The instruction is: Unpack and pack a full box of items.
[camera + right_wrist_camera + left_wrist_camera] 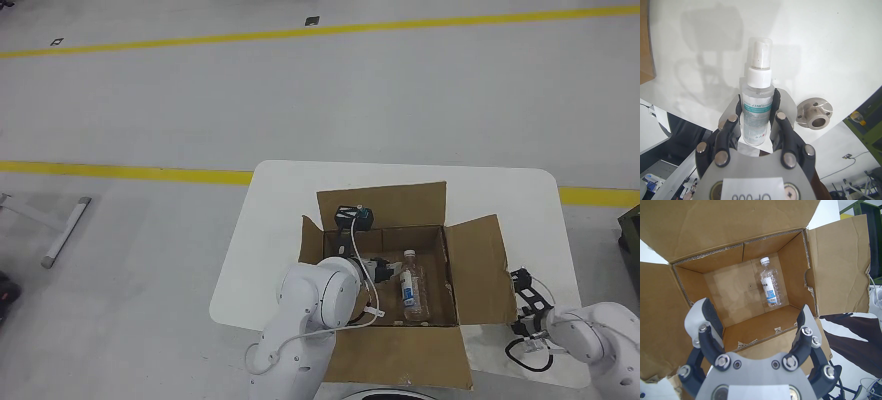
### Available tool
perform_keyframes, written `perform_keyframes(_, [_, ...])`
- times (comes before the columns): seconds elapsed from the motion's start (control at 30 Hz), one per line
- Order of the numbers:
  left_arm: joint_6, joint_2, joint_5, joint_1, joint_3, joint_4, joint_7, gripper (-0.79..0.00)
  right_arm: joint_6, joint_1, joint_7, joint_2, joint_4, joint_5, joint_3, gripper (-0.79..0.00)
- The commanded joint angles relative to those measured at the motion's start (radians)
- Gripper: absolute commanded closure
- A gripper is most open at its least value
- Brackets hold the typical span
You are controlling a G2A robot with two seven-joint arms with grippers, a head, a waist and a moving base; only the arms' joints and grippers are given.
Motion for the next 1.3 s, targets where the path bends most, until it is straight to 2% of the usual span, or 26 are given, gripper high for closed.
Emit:
perform_keyframes(0.0, [0.000, 0.000, 0.000, 0.000, 0.000, 0.000, 0.000, -0.785, 0.001, 0.001, 0.001, 0.000, 0.002, -0.004, -0.003, -0.299])
perform_keyframes(0.2, [0.000, 0.000, 0.000, 0.000, 0.000, 0.000, 0.000, -0.785, 0.002, 0.003, 0.005, 0.001, 0.004, -0.015, -0.012, -0.249])
perform_keyframes(0.27, [0.000, 0.000, 0.000, 0.000, 0.000, 0.000, 0.000, -0.785, 0.003, 0.003, 0.006, 0.001, 0.005, -0.015, -0.013, -0.160])
perform_keyframes(0.33, [0.000, 0.000, 0.000, 0.000, 0.000, 0.000, 0.000, -0.785, 0.002, 0.005, 0.006, 0.002, 0.005, -0.016, -0.012, 0.000])
perform_keyframes(0.6, [0.000, 0.000, 0.000, 0.000, 0.000, 0.000, 0.000, -0.785, -0.025, -0.029, -0.003, 0.011, -0.066, 0.083, 0.090, 0.000])
perform_keyframes(0.73, [0.000, 0.000, 0.000, 0.000, 0.000, 0.000, 0.000, -0.785, -0.058, -0.070, -0.038, 0.019, -0.135, 0.199, 0.209, 0.000])
perform_keyframes(0.93, [0.000, 0.000, 0.000, 0.000, 0.000, 0.000, 0.000, -0.785, -0.180, -0.184, -0.161, 0.027, -0.258, 0.348, 0.412, 0.000])
perform_keyframes(1.0, [-0.015, 0.002, 0.006, 0.011, -0.001, -0.005, 0.037, -0.785, -0.215, -0.213, -0.190, 0.027, -0.280, 0.400, 0.460, 0.000])
perform_keyframes(1.1, [-0.018, 0.008, 0.029, 0.030, -0.018, -0.051, 0.075, -0.785, -0.282, -0.274, -0.229, 0.025, -0.329, 0.503, 0.535, 0.000])
perform_keyframes(1.27, [-0.018, 0.018, 0.092, 0.053, -0.060, -0.160, 0.082, -0.785, -0.360, -0.328, -0.239, 0.025, -0.393, 0.609, 0.585, 0.000])
